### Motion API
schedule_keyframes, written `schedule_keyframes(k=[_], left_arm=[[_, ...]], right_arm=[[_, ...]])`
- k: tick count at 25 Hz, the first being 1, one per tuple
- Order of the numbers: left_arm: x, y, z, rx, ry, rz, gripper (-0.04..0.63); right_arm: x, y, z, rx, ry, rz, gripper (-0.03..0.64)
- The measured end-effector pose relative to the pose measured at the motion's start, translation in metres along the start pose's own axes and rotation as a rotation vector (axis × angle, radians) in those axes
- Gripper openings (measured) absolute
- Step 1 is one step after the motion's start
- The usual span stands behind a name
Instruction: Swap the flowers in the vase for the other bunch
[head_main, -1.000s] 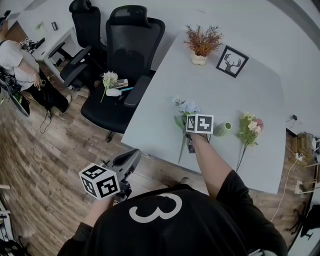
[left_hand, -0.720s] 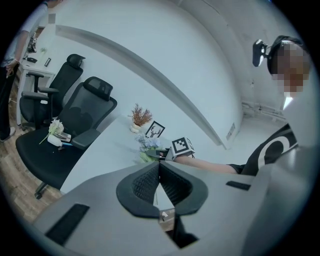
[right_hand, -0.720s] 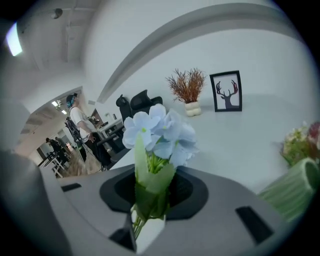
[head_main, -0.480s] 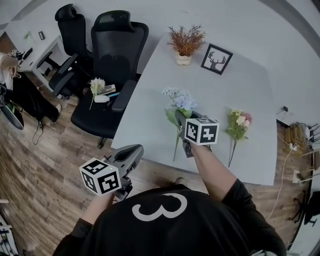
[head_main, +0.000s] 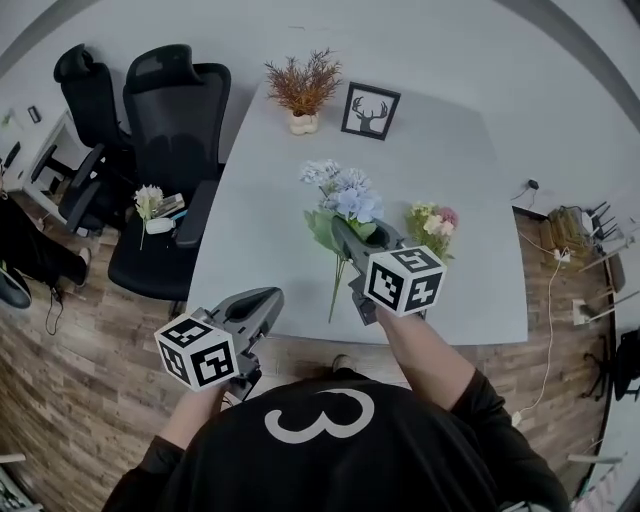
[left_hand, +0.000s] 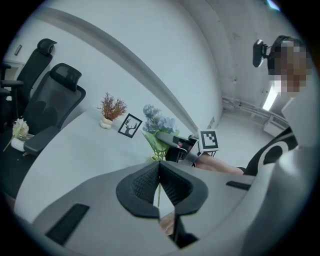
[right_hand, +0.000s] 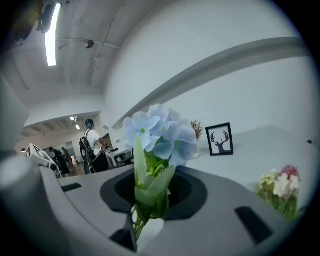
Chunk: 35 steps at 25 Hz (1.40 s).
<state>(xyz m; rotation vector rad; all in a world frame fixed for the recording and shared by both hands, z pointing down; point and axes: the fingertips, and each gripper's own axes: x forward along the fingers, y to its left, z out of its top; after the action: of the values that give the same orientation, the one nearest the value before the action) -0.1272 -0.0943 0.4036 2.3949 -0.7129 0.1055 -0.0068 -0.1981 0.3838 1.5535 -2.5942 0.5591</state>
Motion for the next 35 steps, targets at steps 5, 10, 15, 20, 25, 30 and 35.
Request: schedule_keyframes(k=[5,10,15,20,25,30,35], left_arm=[[0.033,-0.019,0.002,0.016,0.02,-0.058,0.011],[0.062,-0.041,0.008,0.029,0.025,-0.112,0.011],[0.087,-0.059,0.012,0.027,0.038,-0.14,0.011],[0.097,-0.061,0.013,0.019,0.034,-0.139,0.011],[0.105,-0.057,0.013,0.001,0.029,-0.111,0.011],[0.111,-0.06,0.012,0.0,0.024,-0.084,0.011],[0.112,-0.044,0.012,-0.019,0.034,-0.046,0.011]], right_arm=[[-0.039,-0.009,0.039,0.007,-0.136,0.018,0.107],[-0.079,-0.015,0.083,-0.077,-0.273,0.019,0.103],[-0.106,-0.031,0.116,-0.185,-0.373,0.0,0.1],[-0.115,-0.043,0.134,-0.203,-0.444,0.0,0.098],[-0.121,-0.048,0.156,-0.272,-0.514,0.001,0.098],[-0.121,-0.043,0.162,-0.382,-0.555,0.013,0.098],[-0.095,-0.037,0.151,-0.478,-0.534,0.034,0.098]])
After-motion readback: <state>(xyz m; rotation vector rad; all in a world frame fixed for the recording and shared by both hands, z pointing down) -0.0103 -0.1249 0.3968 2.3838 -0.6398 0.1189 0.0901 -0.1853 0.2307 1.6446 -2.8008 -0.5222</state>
